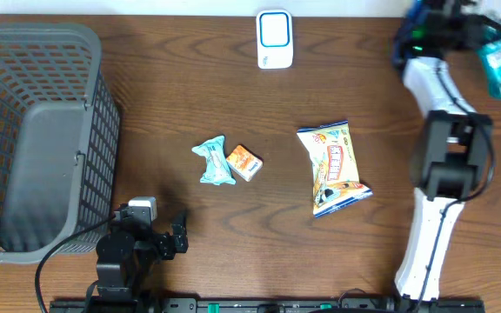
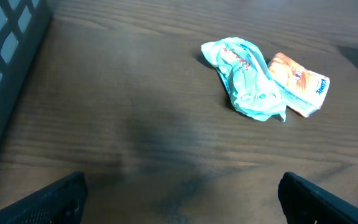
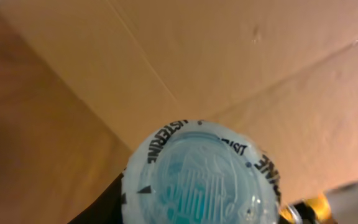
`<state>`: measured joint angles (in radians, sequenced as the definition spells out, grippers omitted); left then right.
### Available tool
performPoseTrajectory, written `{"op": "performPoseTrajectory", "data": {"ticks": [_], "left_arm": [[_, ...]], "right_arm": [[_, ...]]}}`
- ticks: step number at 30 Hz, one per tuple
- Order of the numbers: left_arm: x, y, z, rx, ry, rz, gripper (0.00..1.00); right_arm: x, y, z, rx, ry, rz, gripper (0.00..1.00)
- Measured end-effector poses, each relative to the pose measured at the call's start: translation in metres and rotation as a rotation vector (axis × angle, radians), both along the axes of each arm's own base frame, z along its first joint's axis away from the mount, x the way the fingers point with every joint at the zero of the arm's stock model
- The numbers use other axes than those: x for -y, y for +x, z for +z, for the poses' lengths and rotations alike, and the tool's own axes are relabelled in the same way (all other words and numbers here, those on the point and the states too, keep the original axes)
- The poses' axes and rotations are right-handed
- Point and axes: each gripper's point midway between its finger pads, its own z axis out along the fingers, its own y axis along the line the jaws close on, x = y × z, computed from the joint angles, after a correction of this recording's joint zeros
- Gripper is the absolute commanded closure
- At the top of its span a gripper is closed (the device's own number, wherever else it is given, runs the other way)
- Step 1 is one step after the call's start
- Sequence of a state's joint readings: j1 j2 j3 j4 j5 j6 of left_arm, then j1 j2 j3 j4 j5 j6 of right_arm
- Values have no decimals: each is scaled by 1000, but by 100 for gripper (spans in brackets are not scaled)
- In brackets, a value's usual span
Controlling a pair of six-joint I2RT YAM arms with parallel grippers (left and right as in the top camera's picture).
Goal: Scan the item barcode
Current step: 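Move the bottle right and set it at the table's right edge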
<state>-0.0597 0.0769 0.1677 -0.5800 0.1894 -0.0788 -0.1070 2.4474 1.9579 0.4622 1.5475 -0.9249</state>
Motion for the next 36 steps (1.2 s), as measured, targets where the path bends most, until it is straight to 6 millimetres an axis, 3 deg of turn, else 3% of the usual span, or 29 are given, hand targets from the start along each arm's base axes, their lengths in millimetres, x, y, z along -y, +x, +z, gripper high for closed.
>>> {"op": "performPoseTrajectory", "data": {"ticks": [5, 8, 12, 17, 19, 20, 22, 25, 27, 29, 32, 36], "left_arm": [[0, 0, 0, 0, 0, 0, 2], [0, 0, 0, 0, 0, 0, 2], [0, 0, 0, 0, 0, 0, 2], [0, 0, 0, -1, 0, 0, 2], [0, 0, 0, 0, 0, 0, 2], [0, 0, 0, 0, 0, 0, 2], [0, 0, 0, 0, 0, 0, 2], [0, 0, 0, -1, 0, 0, 2], [0, 0, 0, 0, 0, 0, 2], [0, 0, 0, 0, 0, 0, 2], [0, 0, 0, 0, 0, 0, 2], [0, 0, 0, 0, 0, 0, 2]], "right_arm": [[77, -47, -26, 0, 3, -149, 88], [106, -66, -40, -3, 9, -189, 84], [141, -94, -79, -80, 65, -200, 79], [157, -125, -157, -209, 301, -120, 80], [153, -130, -176, -208, 379, -100, 78], [151, -129, -178, -195, 397, -95, 72], [150, -127, -179, -177, 420, -87, 57], [145, -113, -184, -98, 513, -28, 21], [137, -106, -188, -83, 598, 7, 4], [131, -98, -177, -37, 660, 37, 1], [119, -84, -141, 68, 741, 110, 1], [102, -74, -53, 253, 774, 239, 1]]}}
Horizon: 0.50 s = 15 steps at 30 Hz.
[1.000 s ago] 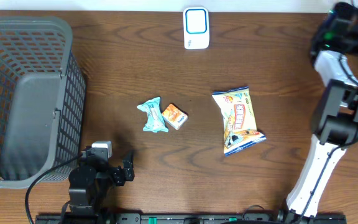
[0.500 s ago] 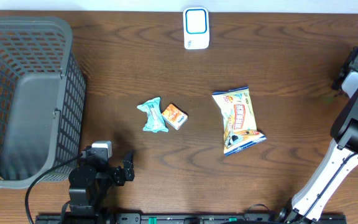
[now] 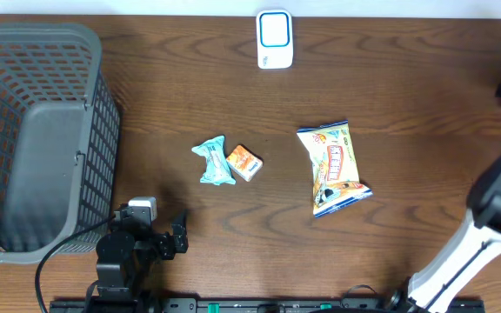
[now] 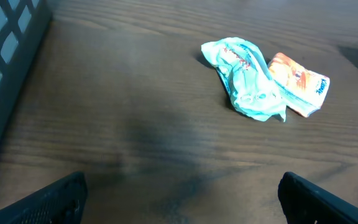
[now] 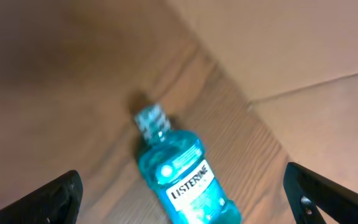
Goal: Scan the item barcode
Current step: 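Move the bottle right and set it at the table's right edge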
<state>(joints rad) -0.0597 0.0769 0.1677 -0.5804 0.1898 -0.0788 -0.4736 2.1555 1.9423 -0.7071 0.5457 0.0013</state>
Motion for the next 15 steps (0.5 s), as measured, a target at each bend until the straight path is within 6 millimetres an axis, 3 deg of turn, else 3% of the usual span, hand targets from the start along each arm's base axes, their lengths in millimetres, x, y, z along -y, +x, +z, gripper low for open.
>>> {"op": "performPoseTrajectory", "data": {"ticks": [4, 6, 8, 11, 15], "left_arm": [[0, 0, 0, 0, 0, 0, 2], [0, 0, 0, 0, 0, 0, 2], [0, 0, 0, 0, 0, 0, 2], [0, 0, 0, 0, 0, 0, 2], [0, 0, 0, 1, 0, 0, 2]], "right_arm": [[-50, 8, 86, 227, 123, 173, 1], [-101, 14, 120, 330, 255, 337, 1], [-164, 18, 138, 384, 424, 513, 1], [-264, 13, 133, 342, 701, 720, 1], [-375, -3, 84, 114, 892, 854, 1]]}}
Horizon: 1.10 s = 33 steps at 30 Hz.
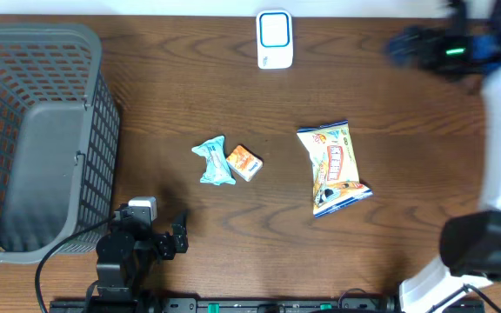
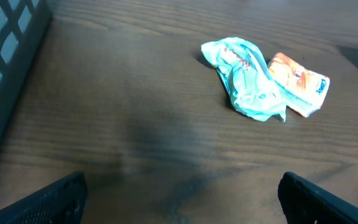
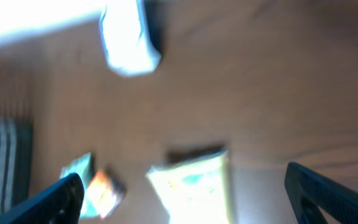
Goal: Scan the item barcode
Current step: 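Move the bottle right and set it at the table's right edge, then lower the right gripper onto the snack bag and grasp it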
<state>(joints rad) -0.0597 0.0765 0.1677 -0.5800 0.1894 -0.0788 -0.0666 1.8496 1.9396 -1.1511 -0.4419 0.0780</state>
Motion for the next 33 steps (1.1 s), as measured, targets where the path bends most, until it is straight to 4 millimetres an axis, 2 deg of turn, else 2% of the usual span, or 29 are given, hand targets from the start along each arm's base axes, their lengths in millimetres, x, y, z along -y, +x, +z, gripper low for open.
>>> {"op": "performPoseTrajectory", "data": {"ticks": [4, 6, 8, 11, 15, 19, 24, 27, 29, 30, 32, 33], "left_arm": [[0, 0, 0, 0, 0, 0, 2], [0, 0, 0, -1, 0, 0, 2], [0, 0, 0, 0, 0, 0, 2], [0, 0, 0, -1, 0, 0, 2], [0, 0, 0, 0, 0, 0, 2], [0, 0, 0, -1, 0, 0, 2], [0, 0, 0, -1, 0, 0, 2], [0, 0, 0, -1, 0, 0, 2], [0, 0, 0, -1, 0, 0, 2], [0, 0, 0, -1, 0, 0, 2], [0, 0, 0, 0, 0, 0, 2], [0, 0, 0, 0, 0, 0, 2]], "right_arm": [[-74, -28, -66, -167, -181, 123, 1], [-101, -45, -96, -218, -292, 181, 1], [-122, -65, -124, -265, -406, 232, 1], [-134, -86, -158, -315, -563, 253, 1], [-126, -101, -190, -368, -709, 227, 1], [-101, -112, -212, -425, -834, 165, 5], [-74, -127, -213, -485, -942, 83, 7], [-67, -129, -210, -488, -971, 43, 1], [-67, -126, -211, -474, -972, 28, 2], [-67, -125, -214, -464, -970, 20, 4], [-69, -118, -224, -423, -953, 11, 15], [-69, -116, -232, -405, -942, 3, 29]]}}
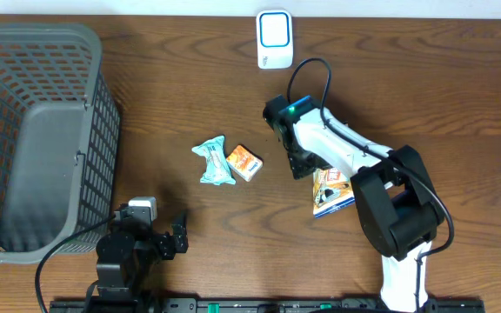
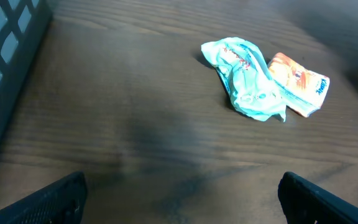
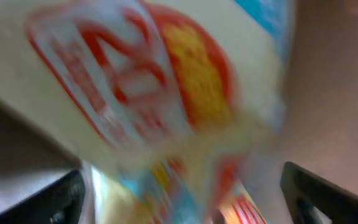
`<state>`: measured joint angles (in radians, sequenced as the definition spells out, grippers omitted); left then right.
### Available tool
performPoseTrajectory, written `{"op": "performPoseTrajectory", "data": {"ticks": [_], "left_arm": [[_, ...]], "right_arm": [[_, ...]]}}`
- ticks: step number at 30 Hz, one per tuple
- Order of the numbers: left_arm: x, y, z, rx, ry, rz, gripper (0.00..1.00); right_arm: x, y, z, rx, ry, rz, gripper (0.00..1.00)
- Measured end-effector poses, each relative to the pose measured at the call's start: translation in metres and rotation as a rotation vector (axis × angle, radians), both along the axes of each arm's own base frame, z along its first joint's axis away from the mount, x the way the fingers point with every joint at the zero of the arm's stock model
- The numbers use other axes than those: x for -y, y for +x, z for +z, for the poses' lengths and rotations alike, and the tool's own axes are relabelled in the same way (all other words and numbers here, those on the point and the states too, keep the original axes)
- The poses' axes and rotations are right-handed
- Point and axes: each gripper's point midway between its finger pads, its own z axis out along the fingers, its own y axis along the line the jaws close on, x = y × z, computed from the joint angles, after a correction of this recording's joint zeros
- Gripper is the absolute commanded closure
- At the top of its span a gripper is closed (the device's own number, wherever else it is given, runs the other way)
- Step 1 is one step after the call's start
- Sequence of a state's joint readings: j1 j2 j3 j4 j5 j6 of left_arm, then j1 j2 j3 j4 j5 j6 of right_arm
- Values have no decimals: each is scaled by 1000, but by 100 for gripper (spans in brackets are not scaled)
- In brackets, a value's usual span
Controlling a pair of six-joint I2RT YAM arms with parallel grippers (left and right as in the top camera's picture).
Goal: Scan the item barcode
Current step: 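Lower the right gripper onto the snack bag and grasp it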
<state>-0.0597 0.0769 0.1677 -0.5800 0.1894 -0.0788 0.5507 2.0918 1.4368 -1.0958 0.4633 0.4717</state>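
Note:
A white and blue snack bag lies at mid-table, partly under my right arm. My right gripper is down over the bag's top end. In the right wrist view the blurred bag fills the frame, and the right gripper is open with its fingers wide at the bottom corners. The white scanner stands at the back edge. My left gripper rests open at the front left, open also in its wrist view over bare wood.
A teal wrapper and an orange packet lie left of the bag, the same wrapper and packet showing in the left wrist view. A grey basket fills the left side. A blue mouthwash bottle lies at the right edge.
My right arm was at the far back right with its open gripper looking over the table. It now reaches to mid-table, low over the snack bag. The left arm has not moved.
My right gripper held the mouthwash bottle at the back right corner. Then the bottle lay on the table below the open gripper. After that the gripper faced the scanner and the snack bag from afar, and now it sits close over the bag.

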Motion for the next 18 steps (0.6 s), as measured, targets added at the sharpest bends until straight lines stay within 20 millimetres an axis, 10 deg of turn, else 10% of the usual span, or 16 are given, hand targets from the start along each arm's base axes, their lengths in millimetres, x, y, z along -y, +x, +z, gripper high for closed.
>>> {"op": "performPoseTrajectory", "data": {"ticks": [4, 8, 14, 18], "left_arm": [[0, 0, 0, 0, 0, 0, 2], [0, 0, 0, 0, 0, 0, 2], [0, 0, 0, 0, 0, 0, 2], [0, 0, 0, 0, 0, 0, 2]], "right_arm": [[5, 5, -11, 56, 23, 0, 82], [11, 7, -12, 77, 5, -2, 99], [-12, 11, -8, -5, 176, 19, 99], [-77, 14, 16, -145, 650, 58, 99]]}}
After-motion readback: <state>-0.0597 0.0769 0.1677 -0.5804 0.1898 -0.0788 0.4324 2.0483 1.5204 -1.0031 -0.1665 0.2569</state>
